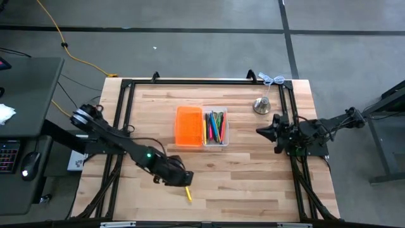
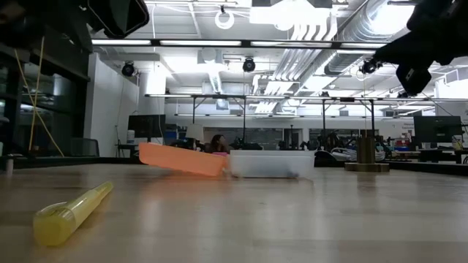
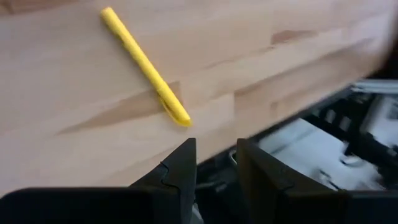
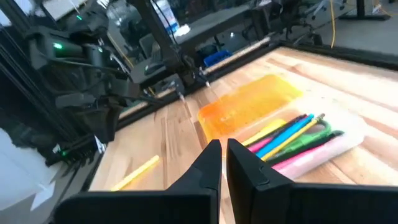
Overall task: Pick & place school supplies into a supply box
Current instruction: Put the yellow pen into the supply box
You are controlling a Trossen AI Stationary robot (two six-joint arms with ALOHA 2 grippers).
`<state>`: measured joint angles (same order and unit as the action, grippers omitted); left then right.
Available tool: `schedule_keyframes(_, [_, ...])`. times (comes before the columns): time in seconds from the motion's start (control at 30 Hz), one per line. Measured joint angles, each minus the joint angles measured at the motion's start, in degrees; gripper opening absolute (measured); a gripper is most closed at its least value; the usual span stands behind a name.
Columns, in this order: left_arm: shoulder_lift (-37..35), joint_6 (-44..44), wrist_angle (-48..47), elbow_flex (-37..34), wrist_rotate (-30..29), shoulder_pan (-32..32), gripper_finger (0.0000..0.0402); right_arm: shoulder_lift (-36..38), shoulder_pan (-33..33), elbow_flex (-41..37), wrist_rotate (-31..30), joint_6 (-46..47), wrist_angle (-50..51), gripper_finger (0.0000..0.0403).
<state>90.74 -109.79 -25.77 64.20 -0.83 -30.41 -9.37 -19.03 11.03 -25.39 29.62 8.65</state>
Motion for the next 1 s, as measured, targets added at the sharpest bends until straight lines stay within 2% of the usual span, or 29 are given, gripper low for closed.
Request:
schedule_keyframes(0.2, [8.58, -1.95, -7.46, 9.38, 0.32, 0.00, 0.0145, 0.87, 0.00, 0.00, 1.58, 0.14, 3.09, 0.0002])
schedule_keyframes(0.33, [12.43, -3.76, -10.44, 12.43, 0.19, 0.01, 0.0145, 1.04, 0.00, 0.00, 2.34, -0.09, 2.90, 0.0001])
schedule_keyframes(0.63, [16.89, -10.72, -11.86, 12.99, 0.19, 0.02, 0.0145, 1.62, 0.00, 0.00, 1.98, -1.23, 3.14, 0.0002])
schedule_keyframes(1.0, [17.90, -15.05, -13.92, 12.93, -1.42, 0.04, 0.0145, 1.68, 0.00, 0.00, 1.80, -3.09, 3.71, 0.0002])
